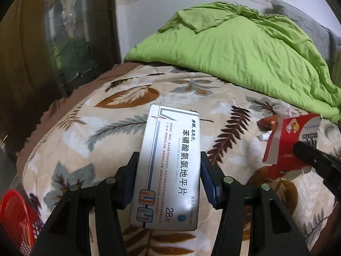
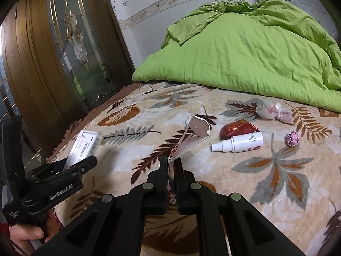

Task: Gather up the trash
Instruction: 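Lift the white medicine box and red-white box off the bed with both tools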

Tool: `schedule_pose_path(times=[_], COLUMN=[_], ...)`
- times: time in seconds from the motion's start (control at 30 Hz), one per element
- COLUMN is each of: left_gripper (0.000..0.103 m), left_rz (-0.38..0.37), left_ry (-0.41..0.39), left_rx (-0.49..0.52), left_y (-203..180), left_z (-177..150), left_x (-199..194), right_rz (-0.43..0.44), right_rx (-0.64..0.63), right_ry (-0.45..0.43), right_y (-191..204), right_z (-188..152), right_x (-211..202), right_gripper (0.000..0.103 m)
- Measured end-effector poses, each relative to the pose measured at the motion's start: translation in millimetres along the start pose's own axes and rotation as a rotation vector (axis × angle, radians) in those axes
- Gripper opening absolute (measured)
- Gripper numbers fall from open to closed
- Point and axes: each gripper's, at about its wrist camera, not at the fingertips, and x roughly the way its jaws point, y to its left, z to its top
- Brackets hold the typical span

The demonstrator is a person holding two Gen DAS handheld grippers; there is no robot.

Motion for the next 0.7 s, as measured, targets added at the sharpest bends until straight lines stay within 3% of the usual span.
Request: schedule_pose_path(times=[0.33, 0.7], left_gripper=[0.053, 0.053], left_rz=[-0.077, -0.069], left_ry=[0.073, 0.072], left_rx=[-0.015, -0.029], left_y=[-8, -3], left_z=[3, 2], left_x=[30, 24], right_rz=[-0.029, -0.065], right_rx=[0.057, 0.065], right_ry=[0.024, 0.033], right_y=[-16, -18], right_z=[6, 5], right_x=[14, 13], right_gripper=[0.006, 0.006])
